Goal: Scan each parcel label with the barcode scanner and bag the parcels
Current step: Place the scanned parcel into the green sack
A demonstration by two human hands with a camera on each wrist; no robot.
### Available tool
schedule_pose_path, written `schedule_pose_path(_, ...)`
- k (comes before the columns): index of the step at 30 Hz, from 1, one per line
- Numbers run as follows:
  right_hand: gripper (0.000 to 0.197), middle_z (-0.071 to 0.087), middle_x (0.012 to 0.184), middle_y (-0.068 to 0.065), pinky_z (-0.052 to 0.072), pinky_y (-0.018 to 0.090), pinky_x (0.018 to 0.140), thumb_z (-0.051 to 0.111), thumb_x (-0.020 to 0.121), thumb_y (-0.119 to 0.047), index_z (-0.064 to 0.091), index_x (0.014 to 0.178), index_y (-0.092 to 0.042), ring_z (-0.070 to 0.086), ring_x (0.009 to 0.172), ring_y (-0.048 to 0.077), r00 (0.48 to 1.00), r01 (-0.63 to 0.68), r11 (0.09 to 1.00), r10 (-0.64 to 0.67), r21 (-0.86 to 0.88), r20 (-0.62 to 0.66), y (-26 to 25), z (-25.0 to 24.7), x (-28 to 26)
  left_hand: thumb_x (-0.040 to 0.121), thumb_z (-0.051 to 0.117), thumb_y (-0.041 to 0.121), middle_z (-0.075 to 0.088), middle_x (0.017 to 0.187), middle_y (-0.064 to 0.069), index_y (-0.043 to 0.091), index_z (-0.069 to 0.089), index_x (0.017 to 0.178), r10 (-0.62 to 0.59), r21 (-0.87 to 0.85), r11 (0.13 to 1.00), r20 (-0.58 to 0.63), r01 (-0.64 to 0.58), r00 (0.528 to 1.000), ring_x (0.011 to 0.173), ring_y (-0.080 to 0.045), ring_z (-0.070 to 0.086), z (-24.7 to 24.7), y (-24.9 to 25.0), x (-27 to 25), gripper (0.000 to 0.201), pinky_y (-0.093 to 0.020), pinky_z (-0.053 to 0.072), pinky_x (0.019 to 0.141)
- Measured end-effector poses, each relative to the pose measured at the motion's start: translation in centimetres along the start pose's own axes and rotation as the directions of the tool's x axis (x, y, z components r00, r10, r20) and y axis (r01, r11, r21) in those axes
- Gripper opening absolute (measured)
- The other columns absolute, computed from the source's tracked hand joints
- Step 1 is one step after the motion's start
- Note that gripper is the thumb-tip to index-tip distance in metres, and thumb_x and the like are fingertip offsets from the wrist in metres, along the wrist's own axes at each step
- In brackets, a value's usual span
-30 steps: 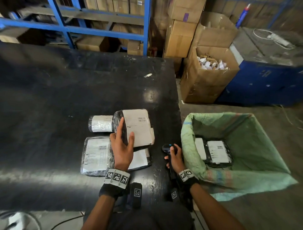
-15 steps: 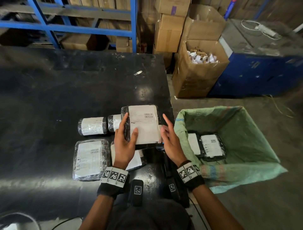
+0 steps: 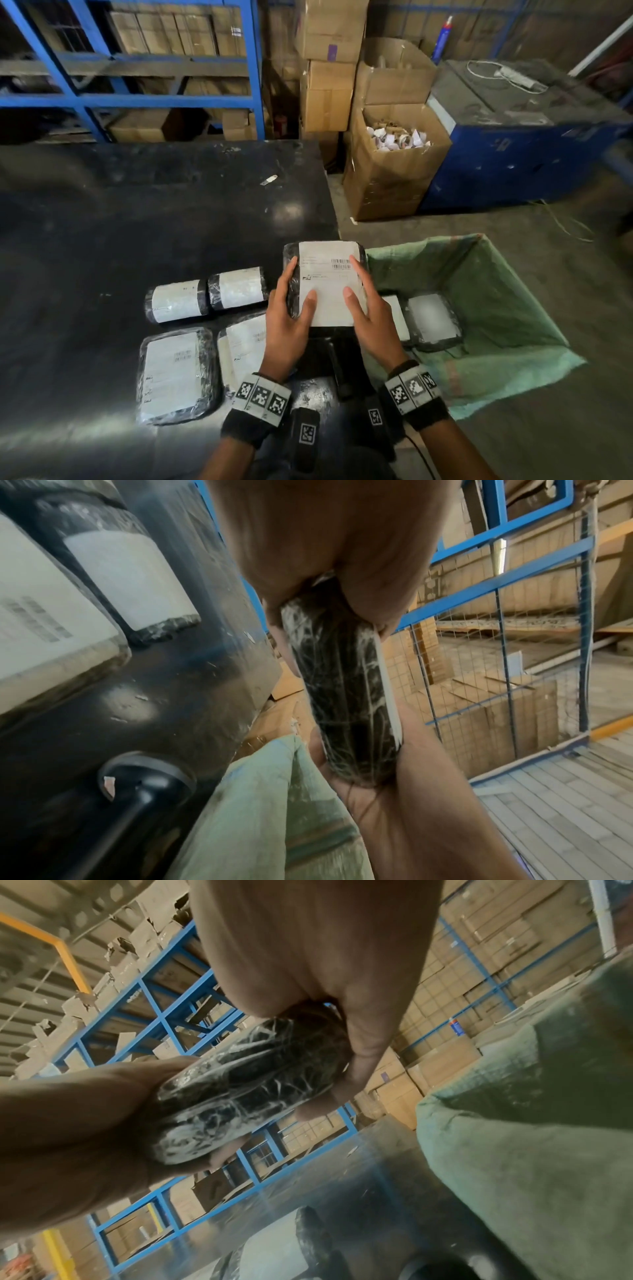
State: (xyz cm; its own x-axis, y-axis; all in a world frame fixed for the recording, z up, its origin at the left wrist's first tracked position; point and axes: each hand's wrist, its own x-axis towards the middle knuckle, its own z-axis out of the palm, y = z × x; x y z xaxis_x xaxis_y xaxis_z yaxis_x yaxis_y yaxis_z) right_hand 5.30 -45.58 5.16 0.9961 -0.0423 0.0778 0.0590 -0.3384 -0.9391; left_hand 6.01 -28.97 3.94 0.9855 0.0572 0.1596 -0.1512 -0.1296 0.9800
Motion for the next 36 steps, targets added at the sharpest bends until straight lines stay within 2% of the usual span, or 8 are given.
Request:
schedule_pose_path(7, 0.051, 0.039, 0.150, -0.025, 0.036, 0.012, 0.107, 0.048, 0.102, -0.022, 0.035, 0.151, -0.029, 0.038, 0.136, -0.011, 0.995, -0.058, 0.995, 0.065, 0.080, -0.082, 0.9, -6.0, -1.1, 0.094, 0.061, 0.045, 0.047, 0.150, 0.020, 0.040, 0.033, 0.154, -0.020, 0.005, 1.000, 0.135, 0.020, 0.991, 0.136, -0.014, 0.049, 5.9, -0.3, 0.4, 0.067, -0.052, 0.046, 0.109)
schedule_pose_path(11, 0.050, 0.040, 0.153, -0.019, 0.035, 0.015, 0.110, 0.049, 0.102, -0.017, 0.038, 0.150, -0.024, 0.038, 0.139, -0.004, 0.991, -0.085, 0.993, 0.093, 0.081, -0.096, 2.4, -11.8, -1.2, 0.096, 0.046, 0.056, 0.050, 0.146, 0.005, 0.044, 0.024, 0.155, -0.075, 0.105, 0.993, 0.303, 0.045, 0.950, 0.132, -0.010, 0.049, 10.5, 0.3, 0.3, 0.064, -0.042, 0.040, 0.115)
schedule_pose_path(14, 0.050, 0.040, 0.150, -0.021, 0.035, 0.008, 0.104, 0.049, 0.102, -0.017, 0.038, 0.150, -0.026, 0.038, 0.135, -0.011, 0.987, -0.154, 0.988, 0.152, -0.023, -0.053, 4.4, -16.8, -0.2, 0.097, 0.035, 0.058, 0.044, 0.149, -0.010, 0.030, 0.026, 0.158, -0.073, 0.304, 0.953, 0.263, -0.010, 0.962, 0.139, -0.023, 0.039, 13.5, -0.6, 0.2, 0.069, -0.042, 0.031, 0.118)
schedule_pose_path(17, 0.051, 0.046, 0.147, -0.007, 0.043, 0.019, 0.101, 0.051, 0.101, -0.018, 0.039, 0.149, -0.027, 0.049, 0.131, 0.008, 0.962, -0.268, 0.940, 0.274, -0.211, 0.001, 7.9, -21.5, 2.4, 0.094, 0.028, 0.055, 0.028, 0.161, -0.023, 0.006, 0.029, 0.156, -0.095, 0.567, 0.821, 0.253, -0.068, 0.963, 0.153, -0.039, 0.018, 16.1, -3.1, 0.0, 0.080, -0.052, 0.022, 0.123)
schedule_pose_path(20, 0.051, 0.045, 0.149, 0.007, 0.040, 0.030, 0.106, 0.054, 0.099, -0.015, 0.040, 0.148, -0.018, 0.047, 0.134, 0.027, 0.906, -0.350, 0.810, 0.420, -0.469, 0.048, 12.0, -24.8, 6.3, 0.092, 0.022, 0.050, 0.016, 0.166, -0.023, -0.003, 0.022, 0.157, -0.150, 0.724, 0.681, 0.284, -0.109, 0.947, 0.155, -0.038, 0.010, 17.9, -5.3, -0.2, 0.083, -0.053, 0.019, 0.125)
schedule_pose_path(26, 0.055, 0.034, 0.157, 0.013, 0.033, 0.031, 0.112, 0.055, 0.098, -0.020, 0.039, 0.150, -0.020, 0.040, 0.140, 0.033, 0.786, -0.416, 0.599, 0.616, -0.685, 0.061, 18.5, -26.7, 11.5, 0.095, 0.033, 0.039, 0.004, 0.168, -0.021, -0.004, 0.008, 0.158, -0.213, 0.796, 0.594, 0.293, -0.114, 0.932, 0.157, -0.033, 0.002, 19.0, -7.5, -0.4, 0.080, -0.048, 0.014, 0.126)
schedule_pose_path(30, 0.055, 0.040, 0.154, 0.012, 0.036, 0.029, 0.107, 0.055, 0.098, -0.024, 0.038, 0.151, -0.025, 0.045, 0.135, 0.033, 0.752, -0.462, 0.597, 0.656, -0.655, 0.067, 22.1, -26.1, 13.2, 0.095, 0.034, 0.034, -0.003, 0.168, -0.020, -0.003, 0.008, 0.158, -0.229, 0.797, 0.589, 0.322, -0.132, 0.919, 0.157, -0.031, -0.004, 19.1, -7.6, -0.3, 0.078, -0.045, 0.009, 0.128)
schedule_pose_path(36, 0.059, 0.033, 0.157, 0.013, 0.028, 0.032, 0.114, 0.055, 0.098, -0.014, 0.033, 0.152, -0.027, 0.033, 0.144, 0.031, 0.748, -0.526, 0.680, 0.656, -0.512, 0.103, 27.5, -25.0, 12.5, 0.096, 0.042, 0.026, -0.004, 0.168, -0.020, -0.002, 0.012, 0.158, -0.210, 0.767, 0.622, 0.356, -0.157, 0.911, 0.157, -0.032, -0.005, 18.8, -8.3, 0.1, 0.075, -0.049, 0.014, 0.126)
